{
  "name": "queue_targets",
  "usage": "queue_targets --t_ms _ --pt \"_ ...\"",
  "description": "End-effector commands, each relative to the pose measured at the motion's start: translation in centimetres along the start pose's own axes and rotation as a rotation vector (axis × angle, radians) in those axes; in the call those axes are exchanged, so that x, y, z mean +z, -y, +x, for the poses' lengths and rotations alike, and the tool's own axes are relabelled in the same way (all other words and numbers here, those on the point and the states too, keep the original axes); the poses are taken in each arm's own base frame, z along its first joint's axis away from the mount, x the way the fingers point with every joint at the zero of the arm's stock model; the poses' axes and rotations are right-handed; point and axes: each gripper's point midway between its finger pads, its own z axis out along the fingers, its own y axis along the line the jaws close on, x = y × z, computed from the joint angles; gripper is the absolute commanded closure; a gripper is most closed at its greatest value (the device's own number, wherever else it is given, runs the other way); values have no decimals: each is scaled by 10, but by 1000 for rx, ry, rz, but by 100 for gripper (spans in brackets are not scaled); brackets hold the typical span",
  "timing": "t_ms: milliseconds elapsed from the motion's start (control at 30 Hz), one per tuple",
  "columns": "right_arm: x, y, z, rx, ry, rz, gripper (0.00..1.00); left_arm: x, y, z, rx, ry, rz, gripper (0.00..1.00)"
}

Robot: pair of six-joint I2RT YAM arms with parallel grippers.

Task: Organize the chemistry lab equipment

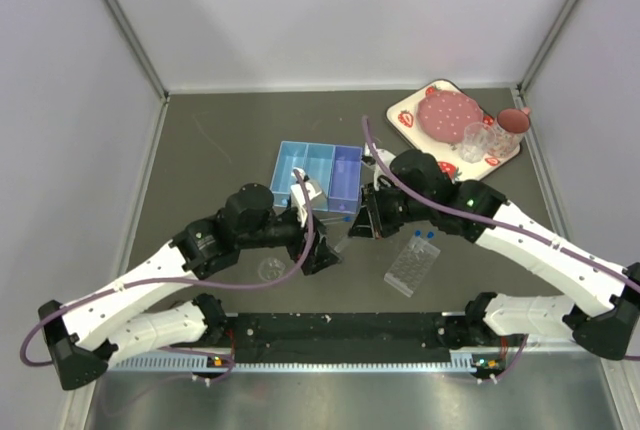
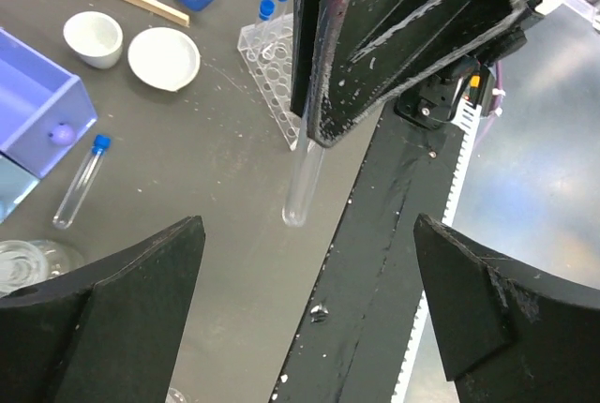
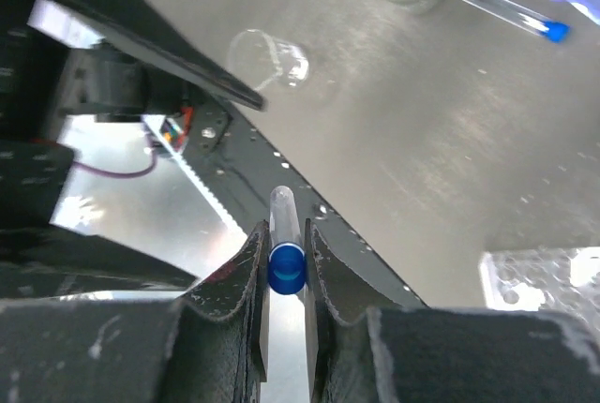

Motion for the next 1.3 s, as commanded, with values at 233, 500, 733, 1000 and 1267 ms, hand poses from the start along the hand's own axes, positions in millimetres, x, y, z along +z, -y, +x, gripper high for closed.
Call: queue_targets --t_ms 233,500,733,1000,1267 --pt "-51 112 -23 68 158 479 100 -21 -10 -35 58 36 -124 1" --pt "-85 177 -1 190 166 769 100 -13 -18 -26 63 11 -137 1" --pt "-100 210 26 300 175 963 100 -7 -20 -19 70 -7 -129 1" --pt "-105 225 41 375 178 1058 100 -7 -17 -16 84 -7 -108 1" --pt "-105 229 48 413 187 1081 100 -7 -14 -13 88 -7 -87 1"
